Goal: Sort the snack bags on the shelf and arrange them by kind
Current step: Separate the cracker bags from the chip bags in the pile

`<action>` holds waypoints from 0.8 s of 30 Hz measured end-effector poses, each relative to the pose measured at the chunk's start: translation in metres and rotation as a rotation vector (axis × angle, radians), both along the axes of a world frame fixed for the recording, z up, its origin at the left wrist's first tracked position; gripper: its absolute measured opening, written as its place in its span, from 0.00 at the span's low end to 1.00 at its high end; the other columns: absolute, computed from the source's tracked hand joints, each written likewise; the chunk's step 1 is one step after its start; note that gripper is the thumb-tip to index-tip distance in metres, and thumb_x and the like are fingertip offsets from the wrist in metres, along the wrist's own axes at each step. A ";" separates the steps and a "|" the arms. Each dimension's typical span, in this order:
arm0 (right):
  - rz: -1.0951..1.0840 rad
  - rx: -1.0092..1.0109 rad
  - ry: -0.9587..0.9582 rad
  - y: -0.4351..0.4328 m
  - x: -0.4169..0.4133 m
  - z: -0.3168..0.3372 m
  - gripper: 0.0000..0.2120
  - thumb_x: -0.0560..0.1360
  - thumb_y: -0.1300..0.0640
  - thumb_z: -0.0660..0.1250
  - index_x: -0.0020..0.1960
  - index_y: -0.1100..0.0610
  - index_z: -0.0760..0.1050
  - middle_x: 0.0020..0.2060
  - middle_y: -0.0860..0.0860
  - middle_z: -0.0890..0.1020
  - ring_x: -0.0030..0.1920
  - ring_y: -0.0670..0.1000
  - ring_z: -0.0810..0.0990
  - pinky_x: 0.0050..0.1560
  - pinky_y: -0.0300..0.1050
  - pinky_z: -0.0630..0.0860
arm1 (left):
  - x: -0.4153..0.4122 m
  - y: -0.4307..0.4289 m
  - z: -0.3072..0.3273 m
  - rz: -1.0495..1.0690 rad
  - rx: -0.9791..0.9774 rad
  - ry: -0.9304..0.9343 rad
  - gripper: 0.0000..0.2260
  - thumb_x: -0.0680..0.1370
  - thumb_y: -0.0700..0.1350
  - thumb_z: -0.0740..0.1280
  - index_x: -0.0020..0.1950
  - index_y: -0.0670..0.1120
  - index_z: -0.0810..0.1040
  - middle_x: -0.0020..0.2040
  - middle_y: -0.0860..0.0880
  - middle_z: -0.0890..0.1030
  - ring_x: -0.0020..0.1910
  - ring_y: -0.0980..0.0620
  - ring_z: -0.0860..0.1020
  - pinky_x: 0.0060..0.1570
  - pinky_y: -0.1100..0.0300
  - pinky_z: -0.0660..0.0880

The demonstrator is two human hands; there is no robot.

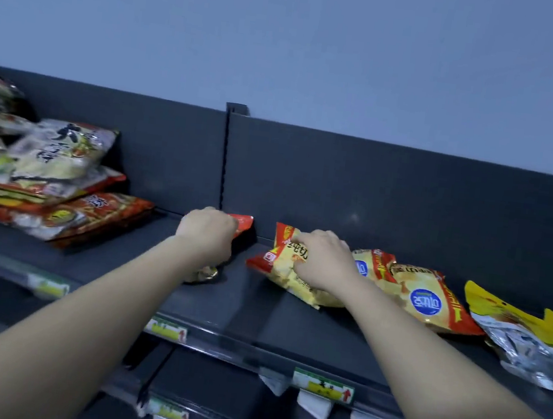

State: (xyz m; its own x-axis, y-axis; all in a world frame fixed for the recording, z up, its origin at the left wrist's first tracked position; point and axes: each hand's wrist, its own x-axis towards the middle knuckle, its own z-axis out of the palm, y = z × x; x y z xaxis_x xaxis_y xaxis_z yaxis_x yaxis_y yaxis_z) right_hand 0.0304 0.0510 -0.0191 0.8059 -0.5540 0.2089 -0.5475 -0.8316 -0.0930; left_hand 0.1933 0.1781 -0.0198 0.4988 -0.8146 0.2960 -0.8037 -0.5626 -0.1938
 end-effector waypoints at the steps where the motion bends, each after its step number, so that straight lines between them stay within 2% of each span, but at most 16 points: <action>1: 0.018 -0.001 0.000 0.010 0.017 0.000 0.23 0.75 0.54 0.63 0.70 0.49 0.69 0.65 0.52 0.73 0.67 0.56 0.68 0.65 0.51 0.65 | 0.014 0.014 -0.001 0.019 0.002 -0.010 0.11 0.75 0.43 0.62 0.57 0.47 0.76 0.55 0.46 0.79 0.57 0.44 0.76 0.43 0.55 0.70; 4: 0.073 -0.005 0.014 0.041 0.069 0.000 0.23 0.76 0.49 0.65 0.70 0.49 0.69 0.65 0.52 0.74 0.67 0.56 0.68 0.65 0.50 0.66 | 0.060 0.056 -0.002 0.064 0.033 -0.028 0.10 0.76 0.43 0.63 0.56 0.47 0.77 0.55 0.46 0.80 0.58 0.45 0.76 0.46 0.54 0.73; 8: 0.127 -0.023 0.019 0.080 0.135 -0.004 0.21 0.76 0.51 0.64 0.69 0.50 0.71 0.64 0.54 0.74 0.66 0.58 0.69 0.64 0.51 0.66 | 0.121 0.105 -0.004 0.110 0.033 -0.027 0.13 0.76 0.45 0.64 0.60 0.47 0.76 0.59 0.46 0.79 0.60 0.44 0.76 0.53 0.53 0.75; 12: 0.171 0.002 0.008 0.109 0.192 -0.010 0.22 0.76 0.49 0.65 0.69 0.50 0.71 0.63 0.53 0.75 0.66 0.57 0.69 0.63 0.49 0.67 | 0.169 0.141 -0.007 0.163 0.042 -0.026 0.15 0.77 0.43 0.61 0.63 0.46 0.74 0.60 0.45 0.78 0.60 0.44 0.76 0.46 0.55 0.72; 19: 0.229 0.022 0.055 0.134 0.278 -0.019 0.24 0.77 0.47 0.65 0.71 0.49 0.69 0.65 0.53 0.74 0.68 0.56 0.67 0.65 0.51 0.66 | 0.248 0.171 -0.019 0.249 0.104 -0.008 0.13 0.77 0.42 0.60 0.60 0.46 0.75 0.56 0.46 0.79 0.56 0.45 0.77 0.39 0.55 0.71; 24: 0.275 0.016 0.058 0.138 0.344 -0.022 0.23 0.76 0.47 0.65 0.69 0.50 0.71 0.64 0.53 0.75 0.67 0.57 0.69 0.64 0.51 0.68 | 0.305 0.177 -0.025 0.324 0.032 -0.001 0.09 0.77 0.42 0.61 0.56 0.45 0.76 0.51 0.47 0.79 0.52 0.45 0.77 0.38 0.55 0.73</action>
